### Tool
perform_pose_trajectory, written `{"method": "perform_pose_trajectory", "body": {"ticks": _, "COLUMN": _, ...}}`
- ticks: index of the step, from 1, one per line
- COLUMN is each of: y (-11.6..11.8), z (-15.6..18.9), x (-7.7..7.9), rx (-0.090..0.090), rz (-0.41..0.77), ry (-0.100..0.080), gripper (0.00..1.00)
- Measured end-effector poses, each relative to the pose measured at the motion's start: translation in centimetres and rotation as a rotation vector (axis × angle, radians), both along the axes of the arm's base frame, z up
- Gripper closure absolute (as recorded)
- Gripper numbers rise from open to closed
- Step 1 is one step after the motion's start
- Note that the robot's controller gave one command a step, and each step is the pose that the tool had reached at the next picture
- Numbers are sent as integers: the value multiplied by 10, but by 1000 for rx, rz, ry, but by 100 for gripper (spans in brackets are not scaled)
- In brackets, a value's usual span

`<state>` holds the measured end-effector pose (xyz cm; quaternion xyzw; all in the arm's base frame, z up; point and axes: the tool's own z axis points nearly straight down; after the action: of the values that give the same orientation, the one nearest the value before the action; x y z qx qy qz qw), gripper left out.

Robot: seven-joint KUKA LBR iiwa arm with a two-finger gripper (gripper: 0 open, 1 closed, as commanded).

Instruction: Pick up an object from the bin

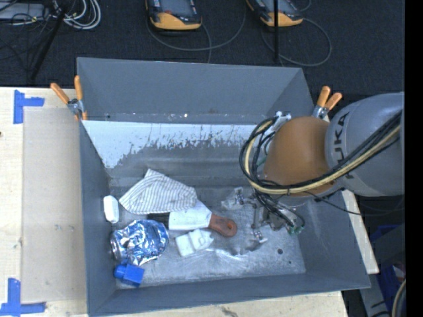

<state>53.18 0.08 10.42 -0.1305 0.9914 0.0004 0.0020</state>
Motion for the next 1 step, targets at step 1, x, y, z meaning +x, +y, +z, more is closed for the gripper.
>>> {"method": "perform_pose_trajectory", "body": {"ticks": 1, "y": 29, "z": -27, "x": 56, "rx": -12, "rz": 95, "ry": 58, "gripper": 100}}
